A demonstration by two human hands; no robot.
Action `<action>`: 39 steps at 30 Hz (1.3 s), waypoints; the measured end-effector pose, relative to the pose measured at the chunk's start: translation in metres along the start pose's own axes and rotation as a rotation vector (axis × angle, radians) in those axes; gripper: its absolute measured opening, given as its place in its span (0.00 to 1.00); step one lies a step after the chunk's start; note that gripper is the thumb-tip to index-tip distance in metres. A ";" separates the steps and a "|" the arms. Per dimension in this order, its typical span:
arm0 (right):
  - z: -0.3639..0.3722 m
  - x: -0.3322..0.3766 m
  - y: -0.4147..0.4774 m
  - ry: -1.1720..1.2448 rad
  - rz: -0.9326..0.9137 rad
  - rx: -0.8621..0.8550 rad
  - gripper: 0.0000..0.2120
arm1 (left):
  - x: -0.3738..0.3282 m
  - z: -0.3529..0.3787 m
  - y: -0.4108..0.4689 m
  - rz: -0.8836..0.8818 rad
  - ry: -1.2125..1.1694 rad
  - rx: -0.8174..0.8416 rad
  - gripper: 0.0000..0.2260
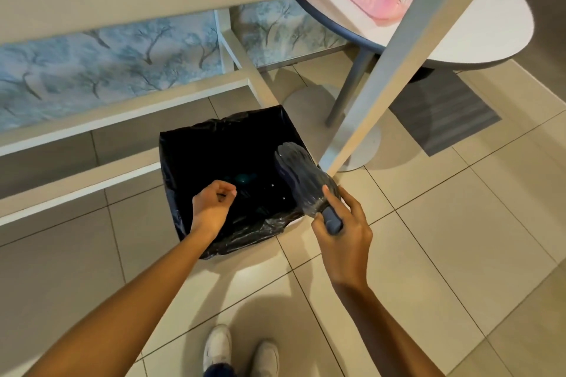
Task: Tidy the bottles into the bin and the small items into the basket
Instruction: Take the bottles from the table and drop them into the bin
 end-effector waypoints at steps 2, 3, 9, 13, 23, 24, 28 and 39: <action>0.006 0.005 0.008 0.070 0.084 -0.002 0.22 | 0.002 -0.017 -0.013 -0.032 -0.052 -0.015 0.03; 0.010 0.006 0.014 0.080 0.131 -0.001 0.21 | 0.005 -0.024 -0.021 -0.083 -0.111 -0.019 0.03; 0.056 -0.005 0.049 -0.060 0.305 0.129 0.19 | 0.028 -0.052 -0.077 -0.307 -0.274 -0.077 0.04; 0.099 -0.024 0.082 -0.114 0.390 0.194 0.18 | 0.036 -0.063 -0.092 -0.362 -0.308 -0.087 0.05; 0.129 -0.072 0.112 -0.431 0.421 0.327 0.13 | 0.026 -0.064 -0.095 -0.290 -0.352 -0.045 0.05; 0.123 -0.069 0.106 -0.405 0.367 0.299 0.12 | 0.023 -0.065 -0.096 -0.272 -0.349 -0.047 0.05; 0.097 -0.038 0.078 -0.309 0.165 0.215 0.08 | 0.010 -0.072 -0.099 -0.224 -0.337 -0.042 0.05; 0.035 0.123 0.017 -0.108 -0.285 0.061 0.02 | -0.084 -0.147 -0.144 -0.004 -0.270 -0.075 0.05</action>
Point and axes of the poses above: each hand's wrist, its own y-axis towards the middle knuckle, its own z-axis out of the palm, x = y × z, the point moved 3 cm from there along y, towards the middle knuckle, and after that the axes turned 10 degrees about y, right-handed, at the moved point
